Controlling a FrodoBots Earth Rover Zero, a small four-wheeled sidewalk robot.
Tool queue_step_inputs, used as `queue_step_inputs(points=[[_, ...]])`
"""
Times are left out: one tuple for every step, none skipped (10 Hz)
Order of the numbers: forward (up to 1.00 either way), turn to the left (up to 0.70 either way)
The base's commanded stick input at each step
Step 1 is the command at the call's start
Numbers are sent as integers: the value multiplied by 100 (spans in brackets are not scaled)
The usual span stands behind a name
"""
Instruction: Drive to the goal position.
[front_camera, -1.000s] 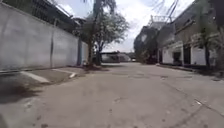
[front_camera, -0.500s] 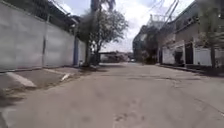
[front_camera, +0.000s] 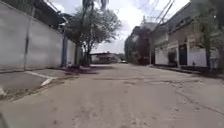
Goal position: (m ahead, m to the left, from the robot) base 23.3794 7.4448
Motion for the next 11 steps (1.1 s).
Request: queue_step_inputs(points=[[97, 0], [97, 0], [97, -2], [97, -9], [97, -23], [97, -36], [97, -32], [97, -20], [97, -9], [97, -3], [97, 0]])
